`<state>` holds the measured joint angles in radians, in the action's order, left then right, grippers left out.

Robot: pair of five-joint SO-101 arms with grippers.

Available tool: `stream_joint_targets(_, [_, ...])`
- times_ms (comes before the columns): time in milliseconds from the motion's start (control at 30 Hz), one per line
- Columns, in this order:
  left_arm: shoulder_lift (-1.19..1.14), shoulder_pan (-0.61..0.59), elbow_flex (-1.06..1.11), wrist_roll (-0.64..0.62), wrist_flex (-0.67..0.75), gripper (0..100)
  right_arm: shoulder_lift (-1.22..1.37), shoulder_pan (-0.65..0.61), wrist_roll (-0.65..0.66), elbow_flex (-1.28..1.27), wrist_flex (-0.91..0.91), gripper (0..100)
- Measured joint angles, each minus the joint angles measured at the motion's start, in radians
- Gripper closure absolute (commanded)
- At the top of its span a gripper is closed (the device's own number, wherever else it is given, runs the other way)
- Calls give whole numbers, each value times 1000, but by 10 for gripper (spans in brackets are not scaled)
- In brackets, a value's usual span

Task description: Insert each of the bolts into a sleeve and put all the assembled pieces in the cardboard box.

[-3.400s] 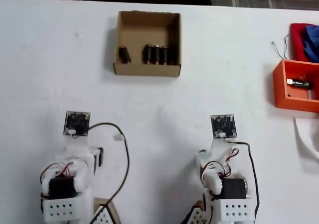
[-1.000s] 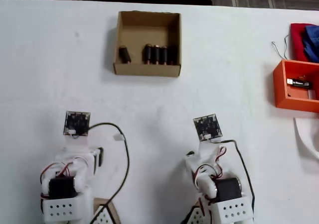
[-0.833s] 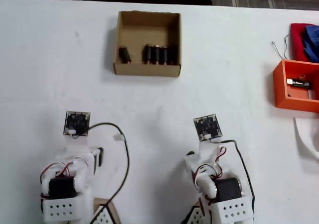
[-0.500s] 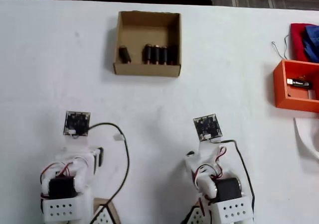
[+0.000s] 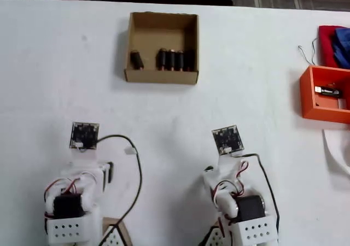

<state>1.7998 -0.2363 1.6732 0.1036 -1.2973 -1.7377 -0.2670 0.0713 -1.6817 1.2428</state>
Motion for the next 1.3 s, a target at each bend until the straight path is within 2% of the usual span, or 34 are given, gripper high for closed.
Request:
stream_joint_targets(867, [0, 0, 0, 0, 0, 799, 0, 0, 0, 0, -2, 925])
stream_joint_targets(933, [0, 0, 0, 0, 0, 832, 0, 0, 0, 0, -2, 925])
stream_joint_targets(1033, [0, 2, 0, 0, 0, 979, 0, 0, 0, 0, -2, 925])
stream_joint_targets(1167, [0, 0, 0, 0, 0, 928, 0, 0, 0, 0, -2, 925])
stream_joint_targets(1300, [0, 0, 0, 0, 0, 963, 0, 0, 0, 0, -2, 925])
